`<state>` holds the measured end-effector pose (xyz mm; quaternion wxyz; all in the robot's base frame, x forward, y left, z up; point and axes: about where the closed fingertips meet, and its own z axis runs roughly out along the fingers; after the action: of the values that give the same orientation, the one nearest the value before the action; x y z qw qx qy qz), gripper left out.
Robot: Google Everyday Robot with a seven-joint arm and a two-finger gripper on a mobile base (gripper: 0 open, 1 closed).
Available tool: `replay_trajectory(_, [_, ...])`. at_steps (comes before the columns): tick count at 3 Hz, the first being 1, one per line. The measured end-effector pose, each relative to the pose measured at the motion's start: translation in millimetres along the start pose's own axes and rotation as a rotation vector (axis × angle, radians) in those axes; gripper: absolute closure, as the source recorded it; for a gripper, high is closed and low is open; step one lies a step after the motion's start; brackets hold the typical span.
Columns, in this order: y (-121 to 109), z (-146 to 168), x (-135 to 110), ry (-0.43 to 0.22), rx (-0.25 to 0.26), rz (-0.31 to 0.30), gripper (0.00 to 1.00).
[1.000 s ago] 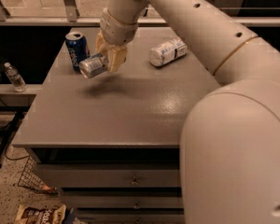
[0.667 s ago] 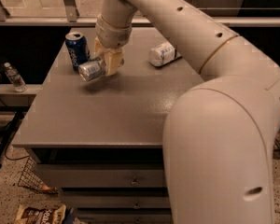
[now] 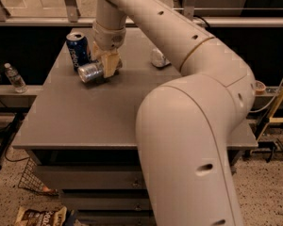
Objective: Move redbull can near pepsi can
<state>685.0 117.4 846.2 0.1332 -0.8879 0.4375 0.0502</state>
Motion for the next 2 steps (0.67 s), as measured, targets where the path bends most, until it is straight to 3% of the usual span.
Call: replay_trajectory(2, [-22.1,13.5,12.8,0.011,-0.013,0.088,1.0])
